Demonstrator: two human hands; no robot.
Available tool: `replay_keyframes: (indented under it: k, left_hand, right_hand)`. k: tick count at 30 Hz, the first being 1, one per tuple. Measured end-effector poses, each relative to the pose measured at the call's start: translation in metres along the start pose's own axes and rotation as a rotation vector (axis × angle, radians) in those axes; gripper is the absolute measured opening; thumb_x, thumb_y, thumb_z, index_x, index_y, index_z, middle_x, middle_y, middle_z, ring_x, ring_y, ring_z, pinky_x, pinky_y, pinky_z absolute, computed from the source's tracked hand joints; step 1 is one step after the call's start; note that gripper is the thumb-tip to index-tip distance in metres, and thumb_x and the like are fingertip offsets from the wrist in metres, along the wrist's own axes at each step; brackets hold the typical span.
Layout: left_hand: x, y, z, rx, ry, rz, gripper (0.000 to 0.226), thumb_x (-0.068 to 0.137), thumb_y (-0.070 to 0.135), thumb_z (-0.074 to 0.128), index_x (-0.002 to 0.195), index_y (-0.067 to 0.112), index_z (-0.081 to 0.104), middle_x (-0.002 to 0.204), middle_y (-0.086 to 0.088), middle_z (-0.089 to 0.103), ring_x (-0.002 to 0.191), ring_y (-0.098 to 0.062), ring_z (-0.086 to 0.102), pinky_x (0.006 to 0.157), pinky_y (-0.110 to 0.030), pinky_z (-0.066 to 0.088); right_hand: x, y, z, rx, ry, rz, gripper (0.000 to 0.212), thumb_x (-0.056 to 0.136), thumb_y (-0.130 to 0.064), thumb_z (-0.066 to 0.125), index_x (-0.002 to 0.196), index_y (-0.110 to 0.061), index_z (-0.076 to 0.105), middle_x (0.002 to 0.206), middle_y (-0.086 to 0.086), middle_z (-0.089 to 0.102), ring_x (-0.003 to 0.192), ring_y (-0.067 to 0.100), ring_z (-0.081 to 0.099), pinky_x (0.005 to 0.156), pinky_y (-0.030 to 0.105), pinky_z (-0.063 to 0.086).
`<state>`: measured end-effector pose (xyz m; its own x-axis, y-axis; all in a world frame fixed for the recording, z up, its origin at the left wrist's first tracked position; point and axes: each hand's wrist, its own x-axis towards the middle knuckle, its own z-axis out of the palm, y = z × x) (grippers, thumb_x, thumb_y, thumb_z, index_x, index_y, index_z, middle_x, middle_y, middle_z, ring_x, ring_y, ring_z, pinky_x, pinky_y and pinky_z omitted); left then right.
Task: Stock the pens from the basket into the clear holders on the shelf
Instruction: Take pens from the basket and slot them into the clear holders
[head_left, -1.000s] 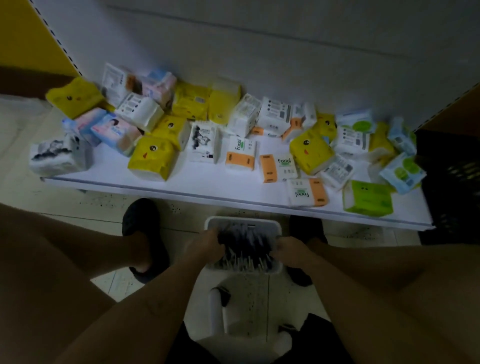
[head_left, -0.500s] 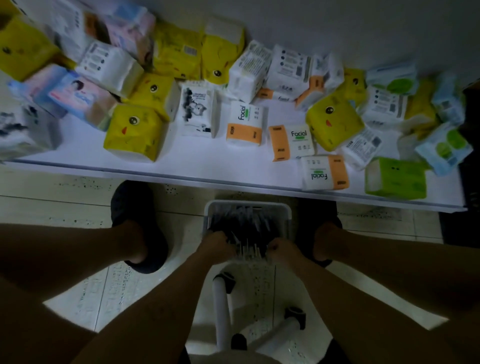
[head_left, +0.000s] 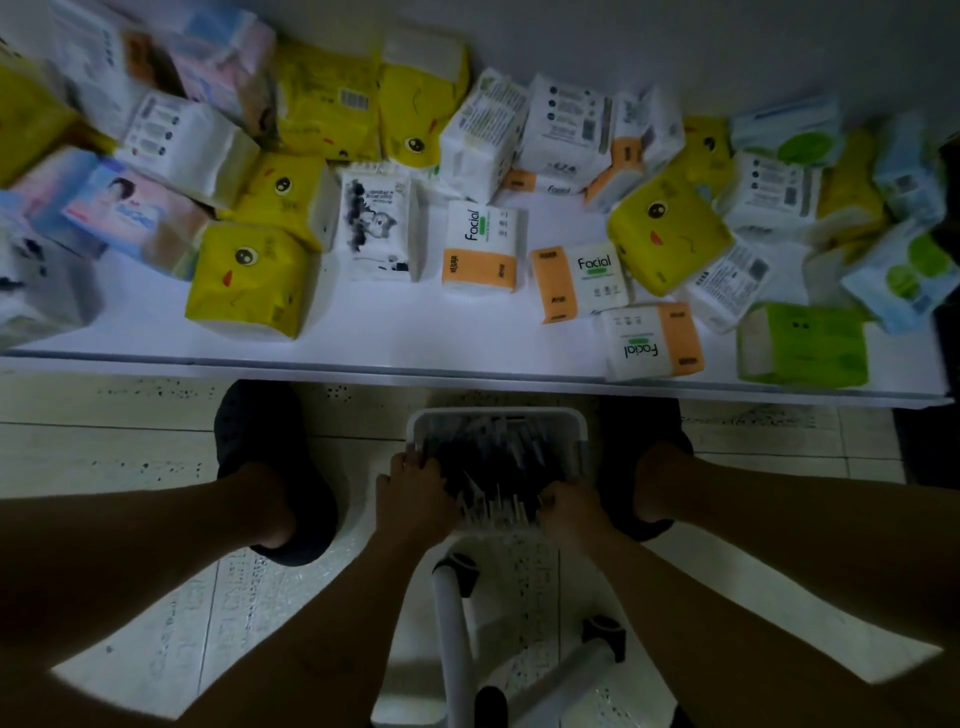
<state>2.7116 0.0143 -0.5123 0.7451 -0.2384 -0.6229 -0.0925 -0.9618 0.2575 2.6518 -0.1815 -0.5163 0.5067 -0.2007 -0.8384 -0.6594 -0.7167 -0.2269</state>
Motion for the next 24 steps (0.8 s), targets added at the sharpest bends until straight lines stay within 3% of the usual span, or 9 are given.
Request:
replay_keyframes:
  k: [2, 5, 6, 8, 10, 12, 15, 19, 24]
  left_hand:
    - [0.002, 0.0, -0.001, 0.046, -0.026, -0.011, 0.044, 0.089, 0.042, 0.053, 0.124, 0.015, 0.053, 0.131, -0.01, 0.052, 0.123, -0.028, 0.041, 0.1, -0.046, 0.04]
    - [0.003, 0.002, 0.0, 0.075, -0.02, -0.006, 0.033, 0.091, 0.037, 0.05, 0.116, 0.016, 0.058, 0.123, -0.009, 0.057, 0.116, -0.028, 0.046, 0.098, -0.044, 0.04]
    - [0.002, 0.003, 0.0, 0.068, -0.017, -0.001, 0.029, 0.091, 0.034, 0.051, 0.112, 0.016, 0.061, 0.119, -0.008, 0.058, 0.114, -0.028, 0.049, 0.098, -0.044, 0.041]
    - [-0.001, 0.005, -0.001, 0.003, -0.011, 0.021, 0.02, 0.091, 0.027, 0.052, 0.101, 0.015, 0.066, 0.105, -0.007, 0.063, 0.101, -0.026, 0.057, 0.091, -0.043, 0.048]
    - [-0.004, 0.007, -0.002, -0.136, -0.05, -0.002, 0.018, 0.091, 0.021, 0.053, 0.087, 0.013, 0.069, 0.083, -0.004, 0.066, 0.075, -0.018, 0.062, 0.071, -0.032, 0.055]
    - [-0.006, 0.01, -0.005, -0.276, -0.096, -0.057, 0.015, 0.09, 0.019, 0.057, 0.081, 0.012, 0.066, 0.073, -0.002, 0.063, 0.06, -0.011, 0.055, 0.056, -0.023, 0.048]
    - [-0.011, 0.012, -0.008, -0.441, -0.107, -0.071, 0.007, 0.088, 0.015, 0.063, 0.089, 0.015, 0.056, 0.079, 0.001, 0.058, 0.07, -0.015, 0.058, 0.062, -0.025, 0.05]
    - [-0.019, 0.013, -0.018, -0.661, -0.191, -0.155, 0.029, 0.09, 0.003, 0.058, 0.116, 0.011, 0.047, 0.1, -0.009, 0.061, 0.073, -0.021, 0.064, 0.054, -0.023, 0.049]
    - [-0.022, 0.013, -0.022, -0.669, -0.229, -0.161, 0.032, 0.095, 0.005, 0.046, 0.126, 0.01, 0.049, 0.106, -0.013, 0.066, 0.073, -0.021, 0.065, 0.055, -0.024, 0.049]
  right_hand:
    - [0.004, -0.001, 0.0, -0.008, -0.07, 0.013, 0.023, 0.096, -0.017, 0.049, 0.11, -0.004, 0.062, 0.111, 0.014, 0.061, 0.104, 0.026, 0.057, 0.08, 0.024, 0.045]
    - [0.009, -0.004, -0.002, 0.004, -0.122, 0.03, 0.025, 0.097, -0.017, 0.045, 0.078, -0.006, 0.056, 0.081, 0.006, 0.051, 0.072, 0.016, 0.05, 0.056, 0.021, 0.038]
    - [0.01, -0.005, -0.002, -0.002, -0.134, 0.042, 0.027, 0.098, -0.017, 0.044, 0.08, -0.005, 0.059, 0.081, 0.005, 0.05, 0.072, 0.015, 0.049, 0.058, 0.022, 0.038]
    - [0.013, -0.003, -0.001, -0.027, -0.178, 0.052, 0.03, 0.099, -0.017, 0.041, 0.108, 0.001, 0.062, 0.102, 0.01, 0.056, 0.092, 0.021, 0.055, 0.072, 0.024, 0.041]
    - [0.014, -0.002, 0.003, -0.028, -0.182, 0.049, 0.034, 0.1, -0.019, 0.04, 0.126, -0.001, 0.054, 0.126, 0.018, 0.052, 0.114, 0.029, 0.051, 0.088, 0.028, 0.042]
    - [0.016, -0.001, 0.009, -0.099, -0.209, 0.021, 0.036, 0.098, -0.023, 0.046, 0.129, -0.005, 0.053, 0.135, 0.019, 0.046, 0.124, 0.032, 0.045, 0.102, 0.034, 0.041]
    - [0.012, -0.004, 0.007, -0.155, -0.186, -0.017, 0.021, 0.095, -0.025, 0.052, 0.101, -0.008, 0.063, 0.124, 0.014, 0.05, 0.123, 0.037, 0.046, 0.1, 0.036, 0.042]
    - [0.005, -0.01, 0.004, -0.242, -0.141, -0.02, 0.031, 0.096, -0.019, 0.047, 0.122, -0.006, 0.059, 0.135, 0.018, 0.046, 0.121, 0.034, 0.046, 0.102, 0.04, 0.043]
    - [-0.001, -0.015, 0.004, -0.264, 0.041, -0.043, 0.019, 0.089, -0.024, 0.061, 0.096, -0.007, 0.062, 0.12, 0.014, 0.056, 0.106, 0.029, 0.057, 0.085, 0.033, 0.051]
